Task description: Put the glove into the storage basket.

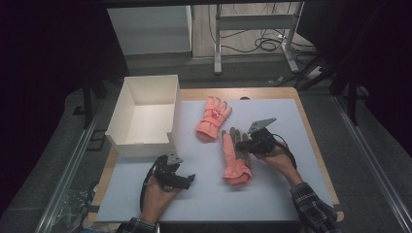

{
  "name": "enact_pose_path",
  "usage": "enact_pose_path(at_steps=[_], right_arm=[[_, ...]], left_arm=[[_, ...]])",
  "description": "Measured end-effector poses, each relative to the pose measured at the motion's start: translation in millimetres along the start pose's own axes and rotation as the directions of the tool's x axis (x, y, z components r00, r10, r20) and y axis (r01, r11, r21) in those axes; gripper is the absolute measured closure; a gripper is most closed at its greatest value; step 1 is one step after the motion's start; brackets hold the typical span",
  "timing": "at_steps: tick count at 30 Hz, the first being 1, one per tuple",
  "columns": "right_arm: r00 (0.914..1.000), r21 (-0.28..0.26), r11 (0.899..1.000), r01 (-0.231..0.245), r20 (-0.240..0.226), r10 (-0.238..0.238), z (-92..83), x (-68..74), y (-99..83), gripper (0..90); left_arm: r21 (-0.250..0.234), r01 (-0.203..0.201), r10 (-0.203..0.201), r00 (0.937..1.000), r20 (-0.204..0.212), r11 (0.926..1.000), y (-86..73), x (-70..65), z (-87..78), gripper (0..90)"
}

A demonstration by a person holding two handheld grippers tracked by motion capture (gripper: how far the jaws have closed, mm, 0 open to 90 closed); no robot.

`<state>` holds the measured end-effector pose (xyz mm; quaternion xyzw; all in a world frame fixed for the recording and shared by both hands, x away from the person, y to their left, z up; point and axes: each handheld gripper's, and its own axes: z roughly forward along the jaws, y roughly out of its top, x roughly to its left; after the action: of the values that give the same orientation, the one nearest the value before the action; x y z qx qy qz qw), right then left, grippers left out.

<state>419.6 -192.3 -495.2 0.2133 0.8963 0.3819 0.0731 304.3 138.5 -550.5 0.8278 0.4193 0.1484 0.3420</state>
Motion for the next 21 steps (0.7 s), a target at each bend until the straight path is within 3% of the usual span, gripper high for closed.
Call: enact_pose_path(at_steps=[5, 11, 21], right_arm=[[0.9968, -0.033, 0.999, -0.007, 0.079, 0.010, -8.3, -3.0, 6.3, 78.8], [0.9924, -0.058, 0.998, -0.036, 0.115, 0.042, -8.1, -5.9, 17.9, 71.5], [0.9820, -0.079, 0.993, -0.089, 0.160, 0.101, 11.6, -18.6, 49.6, 65.4]], left_arm=[[0.003, -0.001, 0.001, 1.0000, 0.000, 1.0000, 0.1, 0.1, -0.2, 1.7], [0.004, -0.005, 0.005, 1.0000, 0.001, 1.0000, 0.1, 0.3, -0.2, 1.7], [0.007, -0.007, 0.007, 1.0000, 0.000, 0.9999, 0.1, 0.5, -0.4, 1.7]])
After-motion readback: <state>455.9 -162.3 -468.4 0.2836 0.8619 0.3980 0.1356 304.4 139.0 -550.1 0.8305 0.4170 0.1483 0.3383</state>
